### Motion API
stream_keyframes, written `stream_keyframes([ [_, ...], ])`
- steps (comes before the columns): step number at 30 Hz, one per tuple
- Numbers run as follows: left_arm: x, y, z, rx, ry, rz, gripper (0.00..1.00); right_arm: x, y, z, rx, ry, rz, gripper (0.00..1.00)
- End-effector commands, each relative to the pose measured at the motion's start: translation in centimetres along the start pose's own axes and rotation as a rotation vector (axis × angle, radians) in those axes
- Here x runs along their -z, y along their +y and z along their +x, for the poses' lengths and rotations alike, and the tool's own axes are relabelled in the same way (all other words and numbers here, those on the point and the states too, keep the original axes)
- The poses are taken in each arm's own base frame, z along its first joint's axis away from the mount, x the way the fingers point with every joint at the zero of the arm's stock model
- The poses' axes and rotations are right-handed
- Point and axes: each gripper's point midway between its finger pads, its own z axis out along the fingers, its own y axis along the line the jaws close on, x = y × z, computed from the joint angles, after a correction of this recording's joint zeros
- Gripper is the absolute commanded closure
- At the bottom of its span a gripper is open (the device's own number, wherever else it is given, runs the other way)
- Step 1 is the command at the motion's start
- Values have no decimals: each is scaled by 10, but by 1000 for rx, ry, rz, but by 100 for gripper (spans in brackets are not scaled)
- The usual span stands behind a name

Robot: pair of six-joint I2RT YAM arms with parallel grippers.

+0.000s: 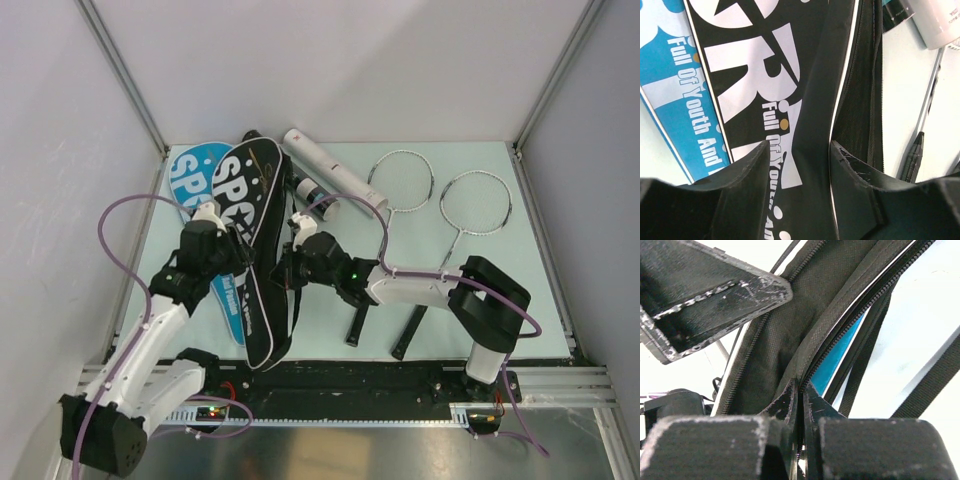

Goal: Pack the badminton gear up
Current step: Open the racket bag at the center of the board.

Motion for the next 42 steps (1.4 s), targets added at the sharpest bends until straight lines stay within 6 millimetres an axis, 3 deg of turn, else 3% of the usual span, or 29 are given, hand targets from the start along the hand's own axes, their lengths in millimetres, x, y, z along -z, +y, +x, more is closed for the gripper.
stream_keyframes([
  [1, -8, -16, -20, -48, -31, 51, 46, 2, 19, -23, 51, -78, -26, 100],
  [8, -19, -36, -24, -95, 1, 87, 46, 1, 17, -24, 70, -88, -2, 100],
  [14, -28, -34, -16, -135, 30, 59, 50, 1, 17, -22, 76, -81, 1, 100],
  [19, -29, -29, -9, -161, 44, 52, 65, 2, 15, -18, 75, -74, 19, 100],
  [23, -23, -25, -13, -168, 17, 41, 91, 3, 14, -16, 64, -67, 31, 98],
  [25, -17, -27, -16, -168, -6, 52, 98, 6, 9, -16, 47, -59, 59, 92],
  [31, 9, -31, -20, -178, -79, 125, 100, 28, -6, -22, -9, -51, 164, 66],
  [37, 29, -32, -13, -130, -131, 184, 100, 61, -22, -36, -93, -93, 204, 65],
  [40, 37, -29, -10, -117, -156, 194, 100, 82, -44, -47, -133, -142, 287, 64],
  [42, 42, -28, -11, -115, -177, 200, 100, 99, -62, -53, -167, -170, 369, 57],
])
